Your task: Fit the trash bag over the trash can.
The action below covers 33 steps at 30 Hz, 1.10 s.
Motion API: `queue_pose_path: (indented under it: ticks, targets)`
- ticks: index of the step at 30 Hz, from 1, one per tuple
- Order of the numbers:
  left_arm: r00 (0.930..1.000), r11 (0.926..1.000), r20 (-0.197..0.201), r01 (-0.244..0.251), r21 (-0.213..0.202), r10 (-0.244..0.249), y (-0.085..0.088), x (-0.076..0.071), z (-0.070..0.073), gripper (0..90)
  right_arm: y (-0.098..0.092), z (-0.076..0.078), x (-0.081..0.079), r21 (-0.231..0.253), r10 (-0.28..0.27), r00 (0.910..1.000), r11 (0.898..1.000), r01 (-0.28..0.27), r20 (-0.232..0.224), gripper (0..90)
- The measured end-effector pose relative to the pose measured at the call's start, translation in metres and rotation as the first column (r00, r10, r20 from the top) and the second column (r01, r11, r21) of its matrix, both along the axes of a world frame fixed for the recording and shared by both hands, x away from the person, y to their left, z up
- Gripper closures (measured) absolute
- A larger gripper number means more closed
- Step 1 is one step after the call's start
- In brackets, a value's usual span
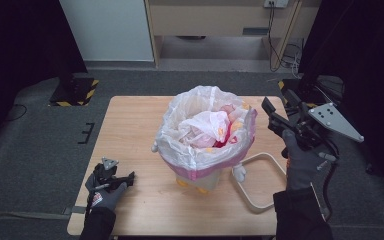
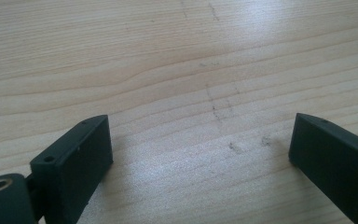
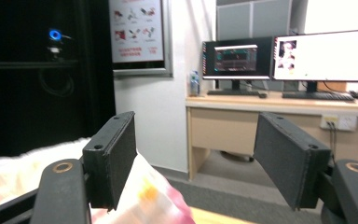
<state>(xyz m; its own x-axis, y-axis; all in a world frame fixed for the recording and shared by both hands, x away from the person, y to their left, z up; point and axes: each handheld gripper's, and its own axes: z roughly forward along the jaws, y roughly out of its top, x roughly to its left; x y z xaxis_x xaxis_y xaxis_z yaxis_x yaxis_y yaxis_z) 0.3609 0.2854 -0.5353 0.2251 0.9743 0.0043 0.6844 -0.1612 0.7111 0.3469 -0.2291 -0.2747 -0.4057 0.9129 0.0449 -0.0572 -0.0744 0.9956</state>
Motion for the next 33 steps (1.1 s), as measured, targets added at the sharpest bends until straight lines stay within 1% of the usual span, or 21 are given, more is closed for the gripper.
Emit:
queue_pose_path:
  ticks: [5, 8, 12, 17, 21, 27, 31, 33]
  targets:
    - [1.0000, 1.0000, 0.000, -0.001, 0.000, 0.001, 0.000, 0.000, 0.000, 5.0, -0.014, -0.024, 0.001, -0.009, -0.032, 0.9986, 0.999, 0.031, -0.043, 28.7]
    - [1.0000, 1.0000, 0.000, -0.001, 0.000, 0.001, 0.000, 0.000, 0.000, 5.0, -0.021, -0.041, 0.001, -0.017, -0.050, 0.9960, 0.999, 0.049, -0.073, 28.5]
    - [1.0000, 1.0000, -0.001, -0.001, 0.000, 0.001, 0.000, 0.000, 0.000, 5.0, -0.029, -0.064, 0.001, -0.017, -0.067, 0.9909, 0.998, 0.065, -0.117, 28.3]
    - [1.0000, 1.0000, -0.001, -0.001, 0.000, 0.001, 0.000, 0.000, 0.000, 5.0, -0.034, -0.096, 0.000, -0.035, -0.079, 0.9822, 0.997, 0.074, -0.170, 28.0]
    - [1.0000, 1.0000, 0.000, -0.002, 0.000, 0.002, 0.000, 0.000, 0.000, 5.0, -0.039, -0.122, -0.001, -0.055, -0.088, 0.9704, 0.995, 0.078, -0.225, 28.0]
    - [1.0000, 1.0000, 0.000, -0.004, 0.000, 0.004, 0.000, 0.000, 0.000, 5.0, -0.046, -0.156, -0.002, -0.095, -0.106, 0.9481, 0.992, 0.081, -0.300, 28.2]
    - [1.0000, 1.0000, 0.000, -0.004, 0.000, 0.004, 0.000, 0.000, 0.000, 5.0, -0.054, -0.177, -0.002, -0.122, -0.124, 0.9278, 0.989, 0.086, -0.352, 28.5]
    - [1.0000, 1.0000, 0.000, -0.005, -0.001, 0.005, -0.001, 0.000, 0.000, 5.0, -0.059, -0.186, -0.003, -0.123, -0.133, 0.9170, 0.988, 0.093, -0.376, 28.7]
